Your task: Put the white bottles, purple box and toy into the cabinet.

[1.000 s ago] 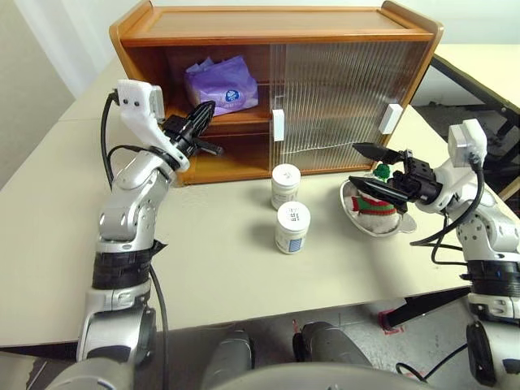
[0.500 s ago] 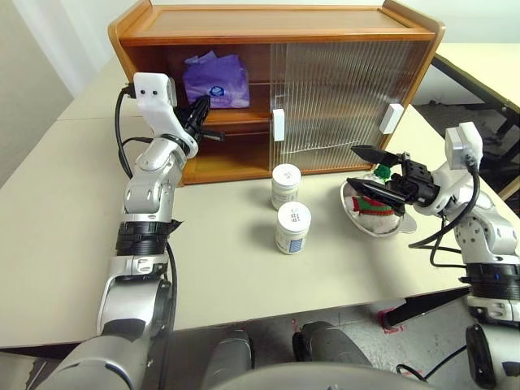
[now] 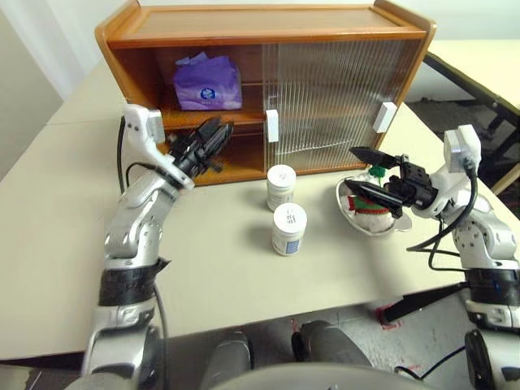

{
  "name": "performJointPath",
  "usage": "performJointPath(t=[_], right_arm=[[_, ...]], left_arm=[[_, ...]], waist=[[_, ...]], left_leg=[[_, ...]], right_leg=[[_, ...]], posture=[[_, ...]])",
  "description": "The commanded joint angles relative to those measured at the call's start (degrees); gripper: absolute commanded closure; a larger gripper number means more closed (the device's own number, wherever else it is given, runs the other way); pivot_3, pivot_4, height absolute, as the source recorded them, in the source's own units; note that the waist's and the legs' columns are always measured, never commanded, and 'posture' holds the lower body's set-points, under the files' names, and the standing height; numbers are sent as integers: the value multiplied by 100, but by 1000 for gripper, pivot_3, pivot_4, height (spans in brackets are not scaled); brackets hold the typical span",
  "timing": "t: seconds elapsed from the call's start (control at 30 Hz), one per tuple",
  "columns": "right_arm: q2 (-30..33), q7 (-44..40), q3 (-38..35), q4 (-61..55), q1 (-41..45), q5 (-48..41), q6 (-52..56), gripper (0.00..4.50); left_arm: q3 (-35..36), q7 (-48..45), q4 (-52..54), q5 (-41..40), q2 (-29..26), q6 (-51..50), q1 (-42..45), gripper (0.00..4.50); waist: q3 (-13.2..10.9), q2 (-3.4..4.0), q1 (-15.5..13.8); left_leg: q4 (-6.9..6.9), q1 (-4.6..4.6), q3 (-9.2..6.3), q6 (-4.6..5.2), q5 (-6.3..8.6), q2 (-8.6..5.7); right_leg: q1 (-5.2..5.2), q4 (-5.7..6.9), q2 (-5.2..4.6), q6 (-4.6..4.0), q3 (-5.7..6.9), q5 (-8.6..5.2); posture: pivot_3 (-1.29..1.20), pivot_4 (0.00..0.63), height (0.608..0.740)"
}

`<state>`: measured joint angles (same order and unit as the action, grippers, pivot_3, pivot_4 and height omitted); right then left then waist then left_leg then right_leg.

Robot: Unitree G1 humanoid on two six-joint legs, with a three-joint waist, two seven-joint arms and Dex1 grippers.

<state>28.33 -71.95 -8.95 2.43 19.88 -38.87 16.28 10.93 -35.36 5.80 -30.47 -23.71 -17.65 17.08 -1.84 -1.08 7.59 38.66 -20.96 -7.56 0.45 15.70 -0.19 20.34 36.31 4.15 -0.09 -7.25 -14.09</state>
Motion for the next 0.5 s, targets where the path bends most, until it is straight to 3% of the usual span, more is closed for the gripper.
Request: performJointPath(t=[0.03, 0.2, 0.33, 0.5], right_arm=[[45, -125, -41, 61, 57, -91, -7, 0], [112, -428, -53, 91, 145, -230, -17, 0], [78, -511, 25, 127, 121, -158, -99, 0], [-14, -405, 65, 60, 20, 5, -332, 0]], left_arm=[[-38, -340, -3, 99, -239, 82, -250, 1573], [-359, -754, -467, 723, -674, 513, -584, 10], [-653, -1149, -651, 961, -742, 835, -694, 10], [-911, -1356, -651, 1011, -656, 796, -775, 10]], waist=[[0, 1, -18], [0, 9, -10], [2, 11, -6], [15, 29, 30]], left_leg=[[0, -2, -1, -2, 1, 38], [-1, -3, -2, -9, 3, 48], [-2, -18, -2, -16, 7, 53], [-2, -87, 1, -18, 6, 61]], right_leg=[[3, 0, -4, 0, 0, 0], [11, 1, -5, -2, 3, 1], [34, 1, -6, -55, 5, 32], [104, 3, -4, -62, 11, 40]], posture=[[-200, 35, 740], [-205, 34, 740], [-211, 29, 740], [-216, 24, 740]])
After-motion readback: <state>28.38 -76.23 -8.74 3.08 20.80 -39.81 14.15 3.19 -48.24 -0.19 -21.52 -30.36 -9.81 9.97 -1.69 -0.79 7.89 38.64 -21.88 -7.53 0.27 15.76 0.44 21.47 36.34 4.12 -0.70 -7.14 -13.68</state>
